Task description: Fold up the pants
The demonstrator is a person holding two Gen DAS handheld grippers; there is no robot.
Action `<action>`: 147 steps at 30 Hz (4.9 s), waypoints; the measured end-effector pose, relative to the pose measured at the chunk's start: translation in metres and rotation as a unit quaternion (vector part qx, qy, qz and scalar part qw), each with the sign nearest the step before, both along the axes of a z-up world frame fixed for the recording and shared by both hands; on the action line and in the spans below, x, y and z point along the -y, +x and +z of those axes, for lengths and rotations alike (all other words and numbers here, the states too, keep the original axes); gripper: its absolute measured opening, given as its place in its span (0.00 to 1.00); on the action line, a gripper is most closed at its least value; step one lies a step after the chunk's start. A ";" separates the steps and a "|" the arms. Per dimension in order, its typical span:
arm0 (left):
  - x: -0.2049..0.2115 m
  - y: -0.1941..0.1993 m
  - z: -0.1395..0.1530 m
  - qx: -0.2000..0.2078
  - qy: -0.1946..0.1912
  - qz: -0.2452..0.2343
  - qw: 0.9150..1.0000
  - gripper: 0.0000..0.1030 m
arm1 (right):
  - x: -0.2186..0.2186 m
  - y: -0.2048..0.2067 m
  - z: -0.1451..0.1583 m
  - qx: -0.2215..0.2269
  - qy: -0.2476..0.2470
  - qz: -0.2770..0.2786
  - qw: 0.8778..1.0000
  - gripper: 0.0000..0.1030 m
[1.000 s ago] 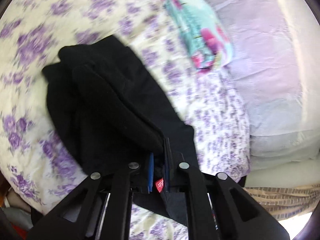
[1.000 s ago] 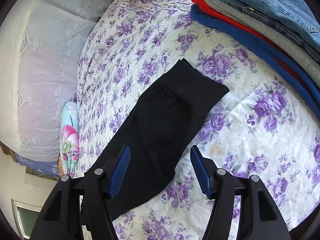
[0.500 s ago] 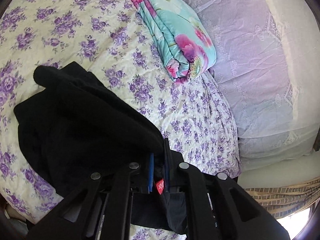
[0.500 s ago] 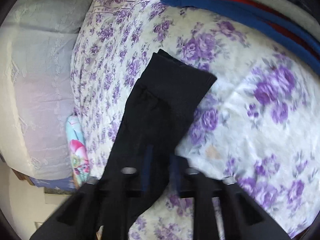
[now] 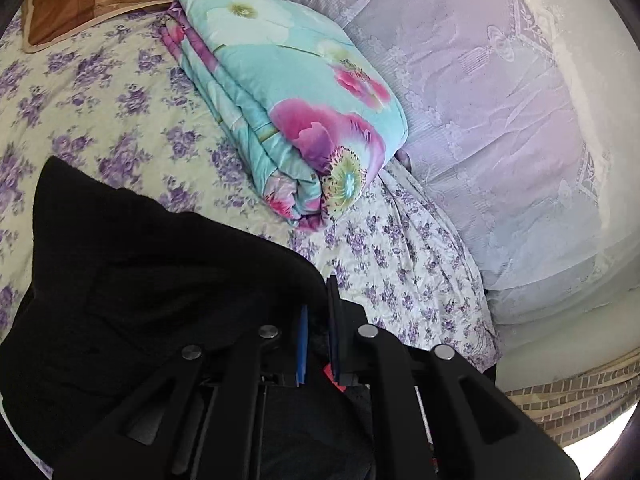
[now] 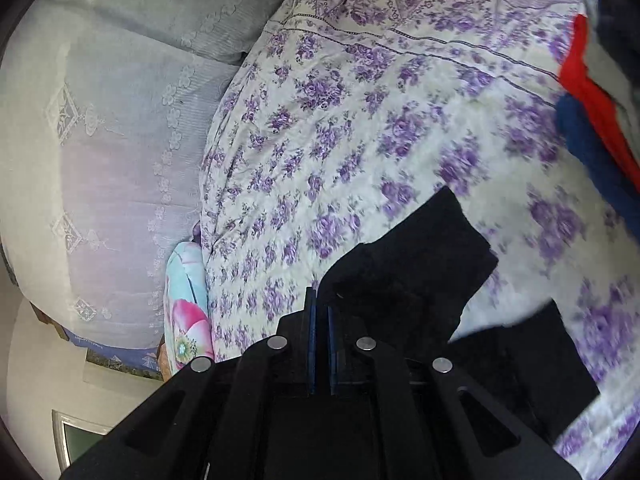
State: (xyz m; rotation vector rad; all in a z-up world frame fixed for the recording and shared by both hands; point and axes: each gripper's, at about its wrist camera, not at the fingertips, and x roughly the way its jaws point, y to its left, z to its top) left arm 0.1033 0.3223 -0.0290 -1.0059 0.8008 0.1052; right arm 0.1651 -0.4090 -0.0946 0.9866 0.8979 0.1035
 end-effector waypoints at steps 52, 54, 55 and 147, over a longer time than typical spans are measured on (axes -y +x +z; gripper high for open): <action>-0.078 0.015 -0.131 -0.204 0.209 -0.009 0.956 0.76 | 0.009 0.090 -0.080 -0.071 -0.102 0.012 0.992 0.43; -0.087 0.003 -0.116 -0.188 0.189 0.012 0.964 0.68 | 0.018 0.073 -0.063 -0.051 -0.081 -0.002 0.995 0.46; -0.092 -0.008 -0.104 -0.174 0.179 0.026 0.968 0.68 | 0.021 0.063 -0.051 -0.040 -0.087 -0.004 0.995 0.46; -0.114 -0.001 -0.110 -0.053 0.034 -0.126 0.990 0.37 | -0.102 -0.124 0.003 -0.084 -0.068 0.056 0.993 0.61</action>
